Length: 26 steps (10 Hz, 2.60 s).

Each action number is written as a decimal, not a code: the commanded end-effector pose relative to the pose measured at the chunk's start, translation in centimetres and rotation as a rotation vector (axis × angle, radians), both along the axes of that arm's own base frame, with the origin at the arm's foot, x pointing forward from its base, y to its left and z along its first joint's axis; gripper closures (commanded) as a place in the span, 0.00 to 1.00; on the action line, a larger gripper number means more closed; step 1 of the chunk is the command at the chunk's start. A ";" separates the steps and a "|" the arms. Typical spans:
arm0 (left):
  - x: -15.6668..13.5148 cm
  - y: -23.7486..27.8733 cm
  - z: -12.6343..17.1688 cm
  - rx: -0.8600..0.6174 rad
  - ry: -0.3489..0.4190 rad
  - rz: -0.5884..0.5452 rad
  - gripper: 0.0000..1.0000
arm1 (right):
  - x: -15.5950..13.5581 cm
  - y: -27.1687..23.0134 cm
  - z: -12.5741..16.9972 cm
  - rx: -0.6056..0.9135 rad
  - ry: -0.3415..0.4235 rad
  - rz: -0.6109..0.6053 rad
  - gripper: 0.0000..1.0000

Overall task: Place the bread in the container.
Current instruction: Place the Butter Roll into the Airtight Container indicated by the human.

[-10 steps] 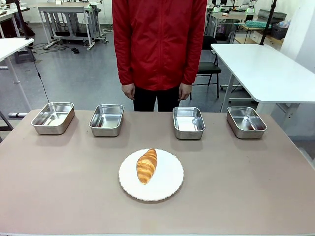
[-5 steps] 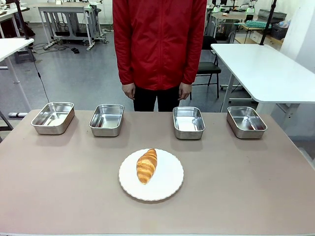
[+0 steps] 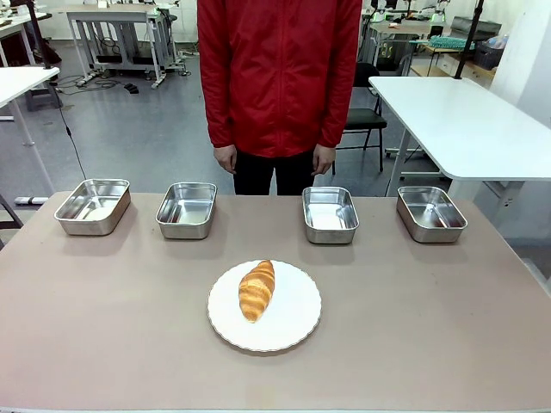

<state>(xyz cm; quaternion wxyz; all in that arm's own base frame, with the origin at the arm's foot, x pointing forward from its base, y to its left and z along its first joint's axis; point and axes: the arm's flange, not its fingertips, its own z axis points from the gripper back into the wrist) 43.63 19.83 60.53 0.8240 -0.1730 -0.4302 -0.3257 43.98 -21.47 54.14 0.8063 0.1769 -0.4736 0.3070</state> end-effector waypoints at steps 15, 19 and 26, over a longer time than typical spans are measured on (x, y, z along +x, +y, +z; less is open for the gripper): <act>-0.1 0.0 0.0 0.005 -0.005 -0.004 0.00 | 0.0 0.0 0.1 -0.003 -0.006 0.002 0.00; -0.1 0.0 0.0 0.005 -0.005 -0.004 0.00 | 0.0 0.0 0.1 -0.003 -0.006 0.002 0.00; -0.1 0.0 0.0 0.005 -0.005 -0.004 0.00 | 0.0 0.0 0.1 -0.003 -0.006 0.002 0.00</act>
